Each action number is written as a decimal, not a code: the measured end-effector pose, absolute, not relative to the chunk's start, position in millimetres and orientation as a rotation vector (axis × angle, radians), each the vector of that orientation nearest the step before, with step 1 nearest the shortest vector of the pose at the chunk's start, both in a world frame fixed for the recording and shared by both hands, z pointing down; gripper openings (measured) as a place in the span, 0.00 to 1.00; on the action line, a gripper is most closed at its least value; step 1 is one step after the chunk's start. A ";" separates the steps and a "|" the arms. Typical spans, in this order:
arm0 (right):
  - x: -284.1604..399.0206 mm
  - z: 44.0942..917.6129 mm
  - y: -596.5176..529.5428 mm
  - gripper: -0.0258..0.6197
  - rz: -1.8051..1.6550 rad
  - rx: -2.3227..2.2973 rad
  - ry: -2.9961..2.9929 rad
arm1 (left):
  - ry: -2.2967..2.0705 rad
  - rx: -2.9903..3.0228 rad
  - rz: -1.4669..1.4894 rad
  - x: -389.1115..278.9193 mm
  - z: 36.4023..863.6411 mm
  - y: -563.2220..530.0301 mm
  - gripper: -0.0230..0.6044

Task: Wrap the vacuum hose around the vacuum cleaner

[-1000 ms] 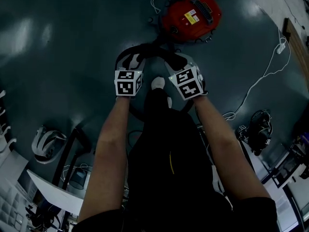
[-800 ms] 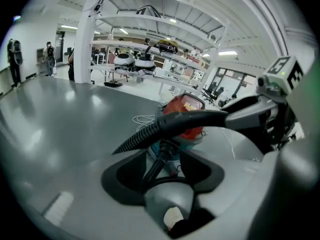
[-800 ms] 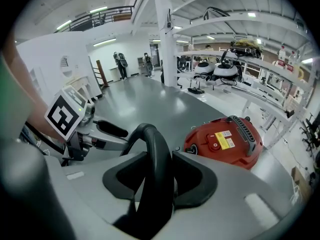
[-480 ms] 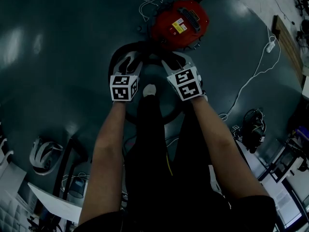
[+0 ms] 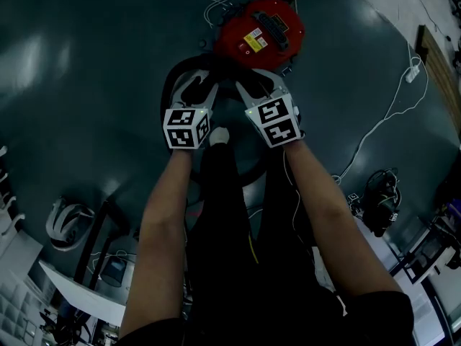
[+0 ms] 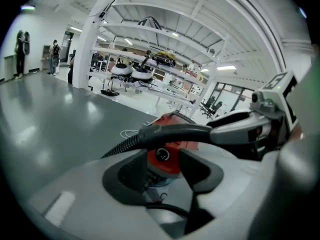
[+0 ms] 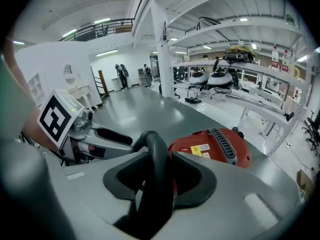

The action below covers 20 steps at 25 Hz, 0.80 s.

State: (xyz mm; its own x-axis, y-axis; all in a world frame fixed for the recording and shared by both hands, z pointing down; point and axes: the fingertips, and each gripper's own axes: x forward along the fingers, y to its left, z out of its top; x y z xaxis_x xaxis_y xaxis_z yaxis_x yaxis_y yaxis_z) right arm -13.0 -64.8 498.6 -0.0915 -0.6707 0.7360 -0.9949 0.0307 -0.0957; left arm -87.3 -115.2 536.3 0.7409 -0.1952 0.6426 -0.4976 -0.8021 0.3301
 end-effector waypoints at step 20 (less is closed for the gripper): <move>140.2 475.5 -65.3 0.26 0.777 1.765 -1.875 | -0.612 2.352 0.553 93.0 516.6 -104.4 0.35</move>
